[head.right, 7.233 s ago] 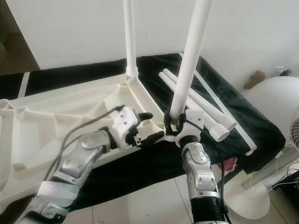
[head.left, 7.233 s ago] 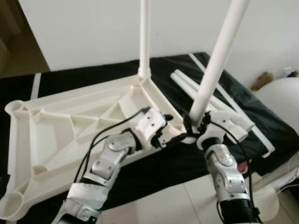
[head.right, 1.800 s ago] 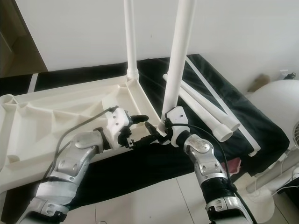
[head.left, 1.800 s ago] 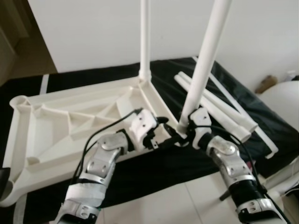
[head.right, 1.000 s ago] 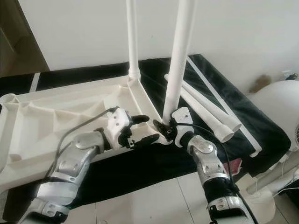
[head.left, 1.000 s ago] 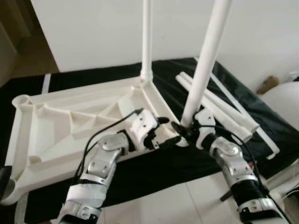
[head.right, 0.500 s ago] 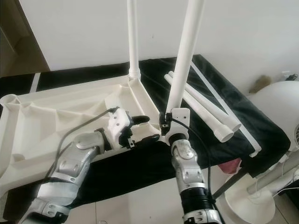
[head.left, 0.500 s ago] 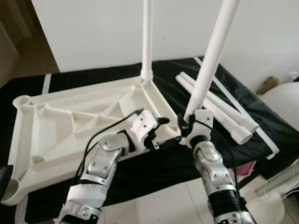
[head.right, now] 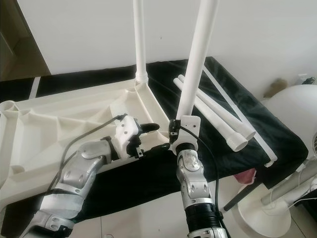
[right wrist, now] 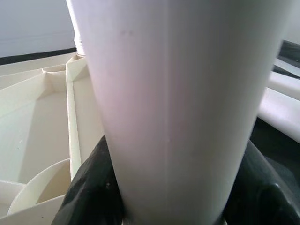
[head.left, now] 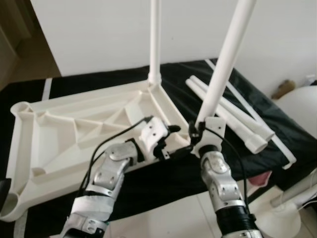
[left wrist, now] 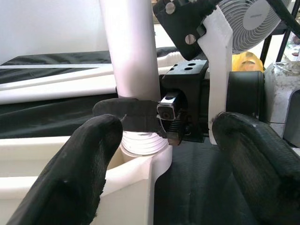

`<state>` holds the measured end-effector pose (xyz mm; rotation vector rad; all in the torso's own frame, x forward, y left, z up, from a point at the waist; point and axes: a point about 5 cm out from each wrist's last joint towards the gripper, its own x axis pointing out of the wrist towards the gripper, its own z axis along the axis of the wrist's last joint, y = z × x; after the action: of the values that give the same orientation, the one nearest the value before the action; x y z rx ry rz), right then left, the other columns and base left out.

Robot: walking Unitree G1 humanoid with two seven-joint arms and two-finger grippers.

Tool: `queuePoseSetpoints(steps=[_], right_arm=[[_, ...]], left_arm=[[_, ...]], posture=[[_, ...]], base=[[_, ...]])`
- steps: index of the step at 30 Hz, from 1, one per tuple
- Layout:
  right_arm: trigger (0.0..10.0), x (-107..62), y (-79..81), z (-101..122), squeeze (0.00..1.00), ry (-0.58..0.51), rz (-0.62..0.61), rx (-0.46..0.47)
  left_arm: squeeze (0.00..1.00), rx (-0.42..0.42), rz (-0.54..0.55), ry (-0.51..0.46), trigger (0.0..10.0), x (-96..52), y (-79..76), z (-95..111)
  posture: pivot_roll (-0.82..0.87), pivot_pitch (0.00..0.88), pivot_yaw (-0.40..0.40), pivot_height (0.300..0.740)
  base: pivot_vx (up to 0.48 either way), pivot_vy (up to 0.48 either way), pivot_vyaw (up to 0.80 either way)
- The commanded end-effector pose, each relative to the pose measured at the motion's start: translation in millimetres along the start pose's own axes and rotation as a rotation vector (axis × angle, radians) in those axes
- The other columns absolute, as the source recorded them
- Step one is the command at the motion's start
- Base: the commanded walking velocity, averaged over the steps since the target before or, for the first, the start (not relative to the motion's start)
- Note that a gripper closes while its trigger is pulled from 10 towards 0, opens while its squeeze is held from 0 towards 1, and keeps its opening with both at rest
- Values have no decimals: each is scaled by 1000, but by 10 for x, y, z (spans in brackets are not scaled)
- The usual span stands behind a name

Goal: Building children table

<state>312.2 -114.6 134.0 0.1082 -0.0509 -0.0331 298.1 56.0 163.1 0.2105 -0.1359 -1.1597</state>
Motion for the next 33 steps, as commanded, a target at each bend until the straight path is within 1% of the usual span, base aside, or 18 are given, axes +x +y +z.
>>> queuePoseSetpoints(steps=[1,6,7,10,11,16,17,19,20,21,22,23,26,27,28,30,32,33], right_arm=[[10000,-12,-15,-15,0,14,-16,56],[10000,-16,-23,-6,0,11,-7,59],[10000,-21,-36,7,1000,2,11,55],[10000,-39,-96,42,1000,-25,66,39],[10000,-39,-96,42,1000,-25,66,39],[10000,-40,-229,87,1000,-38,117,14],[10000,-35,-275,105,573,-41,150,-4],[10000,-33,-304,117,573,-43,173,-15],[10000,-32,-337,131,0,-47,230,-38],[10000,-32,-337,131,0,-47,230,-38],[10000,-31,-362,134,0,-45,273,-58],[10000,-31,-362,134,0,-45,273,-58],[10000,-22,-416,121,0,-33,385,-129],[10000,-22,-416,121,0,-33,385,-129],[10000,-17,-430,106,0,-29,418,-178],[10000,-7,-446,81,0,-14,487,-225],[10000,11,-445,68,0,4,557,-240],[10000,11,-445,68,0,4,557,-240]], left_arm=[[0,5,93,10,10000,-14,32,-11],[0,6,92,8,10000,-12,22,-11],[0,7,92,7,10000,-12,22,-11],[0,10,93,10,10000,-15,32,-13],[0,10,93,10,10000,-15,32,-13],[0,16,86,12,10000,-7,31,-13],[0,17,84,12,10000,-5,28,-14],[0,17,83,11,10000,-5,26,-15],[0,16,81,11,10000,-6,18,-18],[0,16,81,11,10000,-6,18,-18],[0,14,80,10,10000,-7,12,-21],[0,14,80,10,10000,-7,12,-21],[0,12,71,9,10000,1,1,-21],[0,12,71,9,10000,1,1,-21],[0,15,66,12,10000,5,-3,-22],[0,33,51,26,10000,5,-21,-34],[0,41,37,34,10000,-3,-43,-45],[0,41,37,34,10000,-3,-43,-45]], posture=[[-68,0,-6,740],[-66,0,-7,740],[-65,0,-7,740],[-68,0,-4,740],[-68,0,-4,740],[-71,0,-5,740],[-72,0,-4,740],[-72,0,-4,740],[-77,0,-1,740],[-77,0,-1,740],[-77,0,-1,740],[-77,0,-1,740],[-82,0,1,740],[-82,0,1,740],[-81,0,0,740],[-79,0,1,740],[-77,0,4,740],[-77,0,4,740]], base=[[0,0,0],[0,0,0],[0,0,0],[0,0,0],[0,0,0],[0,0,0],[0,0,0],[0,0,0],[0,0,0],[0,0,0],[0,0,0],[0,0,0],[0,0,0],[0,0,0],[0,0,0],[0,0,0],[0,0,0],[0,0,0]])
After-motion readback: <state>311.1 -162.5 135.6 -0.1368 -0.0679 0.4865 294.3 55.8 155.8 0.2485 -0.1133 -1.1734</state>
